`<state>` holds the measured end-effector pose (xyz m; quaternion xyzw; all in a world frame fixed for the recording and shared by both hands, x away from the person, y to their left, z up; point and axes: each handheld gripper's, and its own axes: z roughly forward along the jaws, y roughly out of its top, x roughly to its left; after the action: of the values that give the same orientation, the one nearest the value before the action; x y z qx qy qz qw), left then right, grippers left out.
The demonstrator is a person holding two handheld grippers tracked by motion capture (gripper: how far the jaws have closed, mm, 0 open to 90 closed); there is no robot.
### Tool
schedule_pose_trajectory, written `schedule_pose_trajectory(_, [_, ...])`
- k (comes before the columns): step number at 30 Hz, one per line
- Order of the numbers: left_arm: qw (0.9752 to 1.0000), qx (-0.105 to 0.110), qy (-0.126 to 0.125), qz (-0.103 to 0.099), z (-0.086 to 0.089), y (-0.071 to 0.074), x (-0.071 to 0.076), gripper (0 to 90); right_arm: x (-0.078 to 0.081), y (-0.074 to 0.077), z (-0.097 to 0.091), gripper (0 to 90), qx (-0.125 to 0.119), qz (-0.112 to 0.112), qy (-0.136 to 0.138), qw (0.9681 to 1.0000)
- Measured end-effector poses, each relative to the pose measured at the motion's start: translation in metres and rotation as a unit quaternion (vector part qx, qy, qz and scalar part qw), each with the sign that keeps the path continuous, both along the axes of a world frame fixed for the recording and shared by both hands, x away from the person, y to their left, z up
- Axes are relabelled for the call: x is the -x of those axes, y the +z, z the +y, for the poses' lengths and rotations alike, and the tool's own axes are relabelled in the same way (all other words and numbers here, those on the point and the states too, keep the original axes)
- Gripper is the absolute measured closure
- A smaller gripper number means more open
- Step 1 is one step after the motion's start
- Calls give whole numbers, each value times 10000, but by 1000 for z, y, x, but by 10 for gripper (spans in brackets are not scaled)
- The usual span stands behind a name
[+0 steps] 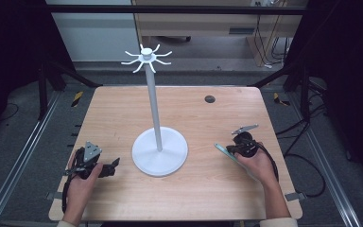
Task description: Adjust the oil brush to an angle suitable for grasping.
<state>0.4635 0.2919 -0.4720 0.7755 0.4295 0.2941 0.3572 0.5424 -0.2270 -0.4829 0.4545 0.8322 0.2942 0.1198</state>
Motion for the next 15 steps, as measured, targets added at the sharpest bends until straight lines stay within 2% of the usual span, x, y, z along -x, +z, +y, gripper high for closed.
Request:
schedule_pose_trajectory(3, [10000,-6,7,3,0,0,0,32,1,3,1,900,11,-17,-39,10000])
schedule_pose_trajectory(7, [10000,-11,14,-1,0,-1,0,32,4,13,5,900,222,-156,105,9996])
schedule_pose_trajectory(9, [10000,-13,18,3,0,-1,0,32,8,18,8,897,400,-111,225,9989])
schedule_pose_trajectory(12, [10000,-33,-1,7,0,0,0,32,11,20,9,884,467,-43,304,9984])
schedule_pose_trajectory(15, [10000,-39,-7,21,-1,-1,0,31,13,20,10,845,689,73,401,9968])
